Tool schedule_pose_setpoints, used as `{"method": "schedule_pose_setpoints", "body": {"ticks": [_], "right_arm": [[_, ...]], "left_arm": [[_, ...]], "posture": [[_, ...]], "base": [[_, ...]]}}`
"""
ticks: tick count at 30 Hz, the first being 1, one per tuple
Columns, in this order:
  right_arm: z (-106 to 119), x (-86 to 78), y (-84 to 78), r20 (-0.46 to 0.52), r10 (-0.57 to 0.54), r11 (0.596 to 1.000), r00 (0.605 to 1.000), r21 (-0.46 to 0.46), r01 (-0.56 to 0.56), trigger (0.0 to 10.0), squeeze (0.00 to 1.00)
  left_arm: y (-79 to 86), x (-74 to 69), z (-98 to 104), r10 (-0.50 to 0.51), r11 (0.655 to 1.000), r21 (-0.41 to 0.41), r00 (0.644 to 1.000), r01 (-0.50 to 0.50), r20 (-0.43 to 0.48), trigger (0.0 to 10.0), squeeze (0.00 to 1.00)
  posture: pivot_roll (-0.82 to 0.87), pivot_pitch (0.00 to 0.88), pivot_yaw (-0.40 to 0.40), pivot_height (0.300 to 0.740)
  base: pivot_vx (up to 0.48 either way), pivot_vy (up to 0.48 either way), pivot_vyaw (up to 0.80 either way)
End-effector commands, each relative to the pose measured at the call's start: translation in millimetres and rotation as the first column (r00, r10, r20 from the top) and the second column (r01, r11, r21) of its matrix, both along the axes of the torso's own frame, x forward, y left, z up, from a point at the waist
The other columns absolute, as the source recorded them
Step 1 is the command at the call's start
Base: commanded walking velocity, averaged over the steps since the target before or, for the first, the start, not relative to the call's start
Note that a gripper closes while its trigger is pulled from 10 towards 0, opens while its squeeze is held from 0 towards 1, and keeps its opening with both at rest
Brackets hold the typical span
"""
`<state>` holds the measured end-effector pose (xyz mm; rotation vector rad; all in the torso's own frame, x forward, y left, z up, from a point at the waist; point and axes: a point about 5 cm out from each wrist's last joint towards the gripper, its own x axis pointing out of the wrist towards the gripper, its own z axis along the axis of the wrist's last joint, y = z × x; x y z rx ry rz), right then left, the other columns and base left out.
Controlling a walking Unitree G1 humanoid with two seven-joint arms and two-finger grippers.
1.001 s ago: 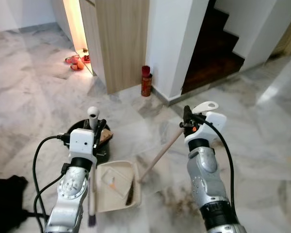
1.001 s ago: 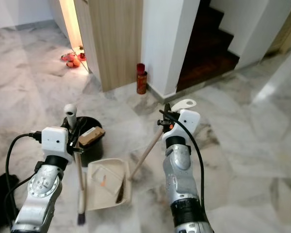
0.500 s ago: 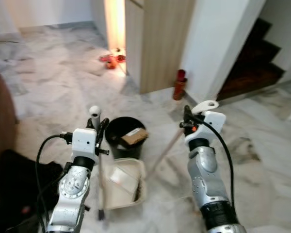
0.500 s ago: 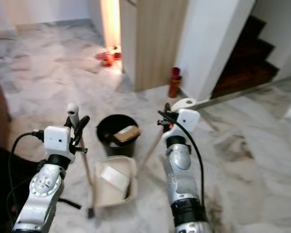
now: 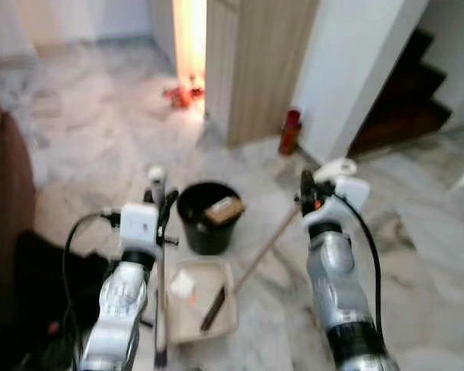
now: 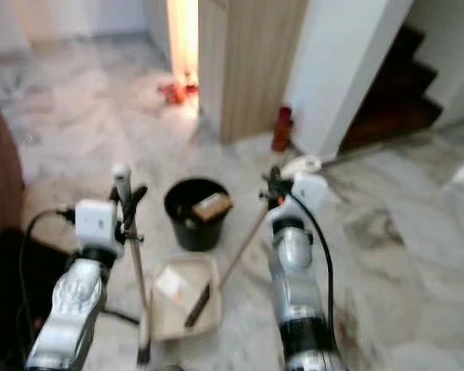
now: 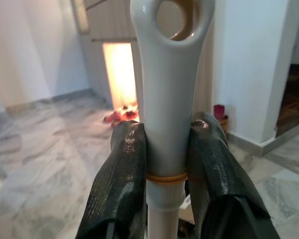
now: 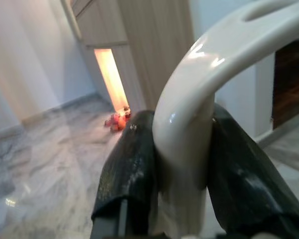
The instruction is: Sweep floor
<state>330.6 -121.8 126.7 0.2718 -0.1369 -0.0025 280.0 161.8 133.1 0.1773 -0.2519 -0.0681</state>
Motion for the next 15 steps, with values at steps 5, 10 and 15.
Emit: {"method": "schedule_pose_setpoints", "body": {"ticks": [5, 10, 15], "right_arm": [[12.9, 2.8, -0.7, 0.053, -0.005, 0.999, 0.999, 0.032, 0.004, 10.0, 0.00], [13.1, 3.3, 0.3, 0.051, -0.008, 0.999, 0.999, 0.034, 0.007, 10.0, 0.00], [11.9, 2.6, -1.1, 0.048, -0.015, 0.999, 0.999, 0.038, 0.013, 10.0, 0.00]], "left_arm": [[1.3, -1.7, 9.4, 0.004, 1.000, 0.008, 0.999, -0.004, 0.045, 10.0, 0.00], [1.8, -0.8, 9.5, 0.008, 1.000, -0.007, 0.999, -0.008, 0.040, 10.0, 0.00], [3.5, -0.2, 6.2, 0.019, 0.999, -0.031, 1.000, -0.018, 0.014, 10.0, 0.00]], "posture": [[0.09, 0.044, -0.071, 0.740], [0.09, 0.050, -0.067, 0.740], [0.09, 0.054, -0.063, 0.740]], "base": [[0.000, 0.000, 0.00], [0.000, 0.000, 0.00], [0.000, 0.000, 0.00]]}}
